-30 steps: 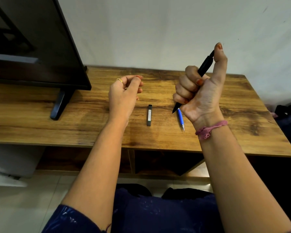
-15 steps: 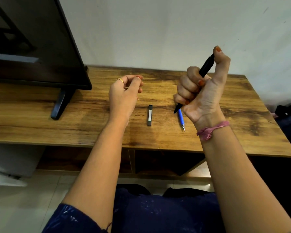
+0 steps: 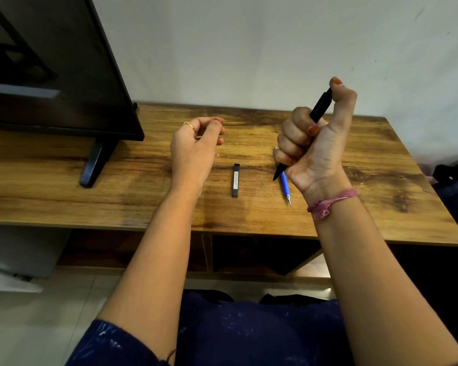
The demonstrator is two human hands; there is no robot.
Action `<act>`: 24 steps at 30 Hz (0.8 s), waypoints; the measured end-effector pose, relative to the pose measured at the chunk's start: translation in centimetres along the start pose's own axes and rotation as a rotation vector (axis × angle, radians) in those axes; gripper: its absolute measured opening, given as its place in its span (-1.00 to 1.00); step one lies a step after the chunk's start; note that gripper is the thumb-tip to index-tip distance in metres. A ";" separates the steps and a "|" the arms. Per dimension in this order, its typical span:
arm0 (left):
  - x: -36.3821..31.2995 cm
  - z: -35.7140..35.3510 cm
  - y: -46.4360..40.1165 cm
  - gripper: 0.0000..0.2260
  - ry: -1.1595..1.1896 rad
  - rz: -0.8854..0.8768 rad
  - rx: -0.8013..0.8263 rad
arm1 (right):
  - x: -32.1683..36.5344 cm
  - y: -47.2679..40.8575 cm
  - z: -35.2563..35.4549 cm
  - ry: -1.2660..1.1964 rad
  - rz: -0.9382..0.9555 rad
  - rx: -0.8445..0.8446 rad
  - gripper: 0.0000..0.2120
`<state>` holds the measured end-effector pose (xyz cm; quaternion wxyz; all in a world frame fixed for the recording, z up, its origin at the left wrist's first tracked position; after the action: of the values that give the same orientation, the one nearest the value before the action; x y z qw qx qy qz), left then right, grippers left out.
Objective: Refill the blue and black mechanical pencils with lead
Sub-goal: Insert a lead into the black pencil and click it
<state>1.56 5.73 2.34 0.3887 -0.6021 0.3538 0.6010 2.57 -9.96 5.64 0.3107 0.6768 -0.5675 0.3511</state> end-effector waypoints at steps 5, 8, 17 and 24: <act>0.0 0.0 0.0 -0.86 -0.009 -0.005 -0.002 | 0.1 0.0 -0.2 0.019 0.014 0.025 -0.43; -0.1 0.0 0.0 -0.86 -0.009 -0.007 0.003 | -0.1 0.0 -0.2 0.028 0.016 0.011 -0.45; -0.1 0.1 0.0 -0.86 -0.004 0.000 0.004 | -0.3 0.0 -0.2 0.019 0.012 0.003 -0.44; 0.0 0.0 0.0 -0.87 -0.011 -0.005 0.003 | -0.3 0.0 -0.2 0.024 0.003 0.018 -0.45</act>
<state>1.59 5.75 2.30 0.3932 -0.5991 0.3511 0.6026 2.50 -9.63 5.46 0.3111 0.6745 -0.5615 0.3647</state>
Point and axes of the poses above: each hand's wrist, its own y-axis away from the middle knuckle, its own z-axis out of the back of the hand, x = y × z, the point moved 1 cm from there along -y, towards the middle knuckle, and after that the axes turned 2 degrees about z, right-handed, at the moved point
